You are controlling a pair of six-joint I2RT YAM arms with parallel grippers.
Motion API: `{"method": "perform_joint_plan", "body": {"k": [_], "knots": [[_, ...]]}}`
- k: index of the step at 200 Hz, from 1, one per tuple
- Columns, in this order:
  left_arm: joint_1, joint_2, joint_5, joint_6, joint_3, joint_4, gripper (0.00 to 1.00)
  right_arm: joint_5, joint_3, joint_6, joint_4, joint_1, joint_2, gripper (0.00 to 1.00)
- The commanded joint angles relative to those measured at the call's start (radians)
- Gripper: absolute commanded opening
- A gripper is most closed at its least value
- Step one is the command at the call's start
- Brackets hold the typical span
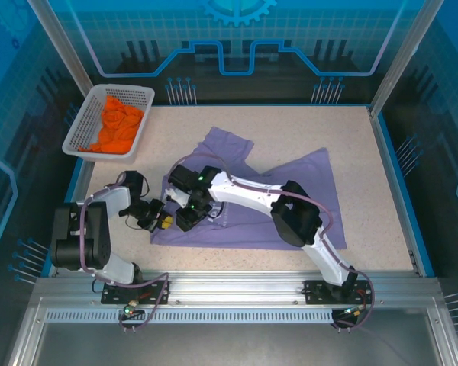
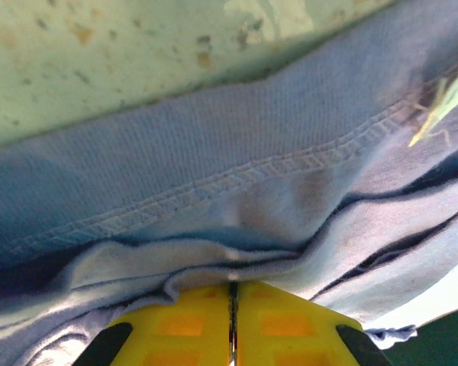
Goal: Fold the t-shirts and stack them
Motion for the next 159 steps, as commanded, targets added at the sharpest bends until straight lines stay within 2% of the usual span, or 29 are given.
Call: {"method": "perform_joint_plan", "body": {"k": [1, 58, 106, 159], "knots": [[0.02, 0.031, -0.017, 0.025, -0.003, 0.029, 0.1, 0.055, 0.04, -0.029, -0.037, 0.026, 0.036, 0.32], [0.038, 0.038, -0.011, 0.057, -0.009, 0.011, 0.12, 0.226, 0.087, -0.027, -0.096, 0.063, 0.108, 0.35], [0.046, 0.039, -0.021, 0.08, -0.007, -0.002, 0.13, 0.28, 0.116, -0.023, -0.137, 0.083, 0.147, 0.36], [0.046, 0.056, -0.044, 0.11, 0.012, -0.031, 0.13, 0.273, 0.106, -0.019, -0.129, 0.075, 0.135, 0.22]]}}
